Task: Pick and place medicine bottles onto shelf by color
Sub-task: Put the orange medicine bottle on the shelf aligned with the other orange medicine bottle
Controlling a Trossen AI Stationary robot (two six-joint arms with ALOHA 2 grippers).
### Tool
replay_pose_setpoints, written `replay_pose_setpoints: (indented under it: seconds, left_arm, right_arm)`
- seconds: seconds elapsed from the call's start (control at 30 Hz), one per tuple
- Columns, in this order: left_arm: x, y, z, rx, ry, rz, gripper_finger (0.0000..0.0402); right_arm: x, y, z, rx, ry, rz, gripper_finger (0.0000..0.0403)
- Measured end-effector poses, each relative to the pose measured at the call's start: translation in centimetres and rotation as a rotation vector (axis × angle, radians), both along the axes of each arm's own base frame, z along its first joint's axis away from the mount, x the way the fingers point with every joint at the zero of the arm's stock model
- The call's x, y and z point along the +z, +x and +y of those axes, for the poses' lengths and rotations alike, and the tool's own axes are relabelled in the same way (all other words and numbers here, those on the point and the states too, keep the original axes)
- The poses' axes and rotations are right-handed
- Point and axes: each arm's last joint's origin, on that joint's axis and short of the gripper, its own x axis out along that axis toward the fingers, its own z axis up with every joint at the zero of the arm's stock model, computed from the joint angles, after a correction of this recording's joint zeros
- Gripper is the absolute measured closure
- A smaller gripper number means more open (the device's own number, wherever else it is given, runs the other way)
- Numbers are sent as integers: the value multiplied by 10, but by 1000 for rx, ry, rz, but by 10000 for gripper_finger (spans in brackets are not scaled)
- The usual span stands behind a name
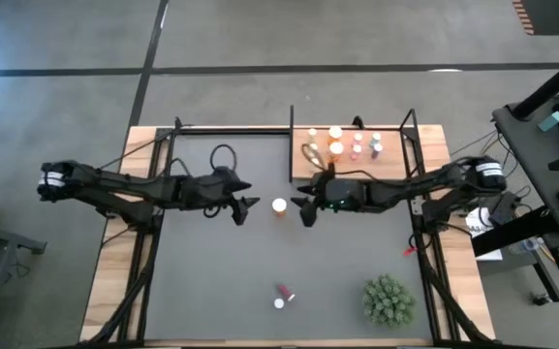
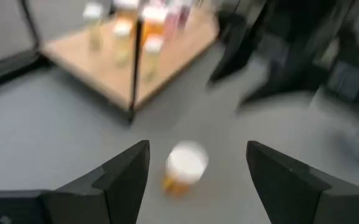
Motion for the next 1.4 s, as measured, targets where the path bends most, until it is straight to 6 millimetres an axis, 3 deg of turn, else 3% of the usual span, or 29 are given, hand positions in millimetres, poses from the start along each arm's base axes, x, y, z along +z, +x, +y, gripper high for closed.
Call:
replay_pose_setpoints:
  seconds: [0.13,0.4,0.67,1.17,1.4]
  left_arm:
    - [-9,1,-1,-44,-22,-145,151]
    - [-24,-3,0,-41,-27,-120,151]
    - [-20,-2,1,-12,23,-133,151]
    - [-19,-2,2,12,48,-134,151]
    - [-19,-2,2,12,48,-134,151]
  right_arm:
    - [-13,16,12,17,-121,73,197]
    - [-54,27,25,-14,-228,212,197]
    - [-85,40,26,-14,-246,211,197]
    - [-104,52,11,-49,-264,106,197]
    - [-116,68,11,-62,-248,38,197]
